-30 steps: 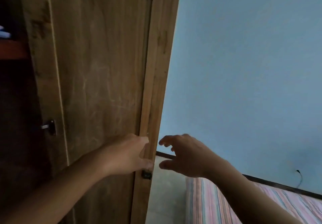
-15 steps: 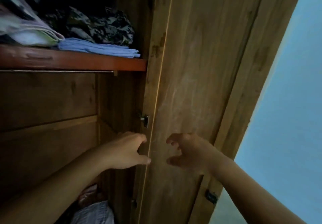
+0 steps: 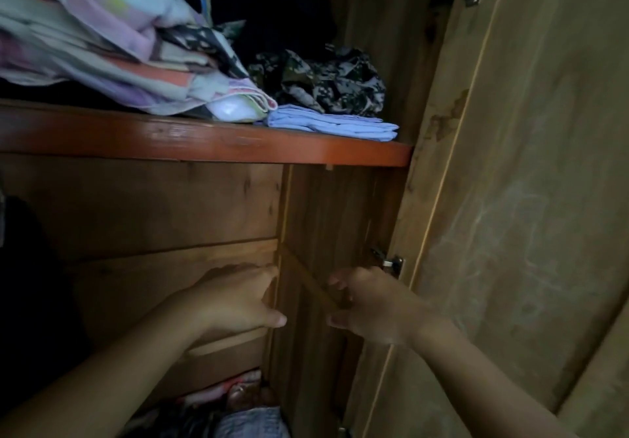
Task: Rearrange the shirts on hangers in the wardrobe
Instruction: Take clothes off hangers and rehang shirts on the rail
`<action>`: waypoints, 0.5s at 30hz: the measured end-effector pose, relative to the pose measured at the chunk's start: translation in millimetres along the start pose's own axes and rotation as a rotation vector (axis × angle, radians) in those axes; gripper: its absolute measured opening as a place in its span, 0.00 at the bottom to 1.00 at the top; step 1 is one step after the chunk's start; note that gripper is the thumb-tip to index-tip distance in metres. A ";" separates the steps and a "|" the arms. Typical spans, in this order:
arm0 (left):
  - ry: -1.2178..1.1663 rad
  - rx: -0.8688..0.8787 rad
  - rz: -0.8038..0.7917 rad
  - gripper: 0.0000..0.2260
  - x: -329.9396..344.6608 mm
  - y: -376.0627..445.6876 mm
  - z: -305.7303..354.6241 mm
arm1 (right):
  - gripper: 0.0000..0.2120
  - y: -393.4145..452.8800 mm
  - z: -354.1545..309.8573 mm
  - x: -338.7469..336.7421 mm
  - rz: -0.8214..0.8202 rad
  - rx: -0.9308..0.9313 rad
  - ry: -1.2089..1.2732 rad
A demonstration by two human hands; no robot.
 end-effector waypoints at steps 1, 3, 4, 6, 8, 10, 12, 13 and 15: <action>0.010 -0.011 0.026 0.32 -4.5 -1.7 -9.8 | 0.23 7.4 -8.6 1.3 -0.001 -0.018 0.002; 0.033 -0.051 0.065 0.32 -11.5 -6.0 -31.5 | 0.21 21.5 -26.0 3.6 -0.006 -0.056 0.005; 0.033 -0.076 0.073 0.33 -13.7 -7.9 -42.3 | 0.21 28.3 -34.2 4.6 -0.011 -0.080 -0.001; 0.033 -0.121 0.083 0.34 -18.4 -10.4 -60.9 | 0.22 40.9 -49.7 5.9 -0.024 -0.120 -0.001; 0.033 -0.164 0.108 0.32 -24.1 -11.8 -77.0 | 0.25 52.8 -65.2 5.4 -0.025 -0.179 -0.002; -0.001 -0.205 0.120 0.34 -28.1 -15.2 -89.2 | 0.27 65.8 -81.1 3.1 -0.012 -0.253 -0.009; -0.056 -0.241 0.105 0.36 -28.7 -21.2 -97.8 | 0.28 79.4 -96.8 1.1 -0.002 -0.309 0.000; -0.080 -0.255 0.103 0.36 -29.3 -25.3 -100.7 | 0.28 85.3 -105.1 0.1 -0.004 -0.339 0.002; -0.076 -0.293 0.124 0.33 -35.2 -37.2 -106.8 | 0.28 97.2 -122.8 -2.0 0.006 -0.409 -0.005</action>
Point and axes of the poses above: each hand's wrist, its own y-axis towards the middle knuckle, its own x-axis out of the palm, z = x × y, the point moved 5 cm from there along y, towards the middle knuckle, and after that the axes turned 15 degrees about -y, right-handed, at the moved point
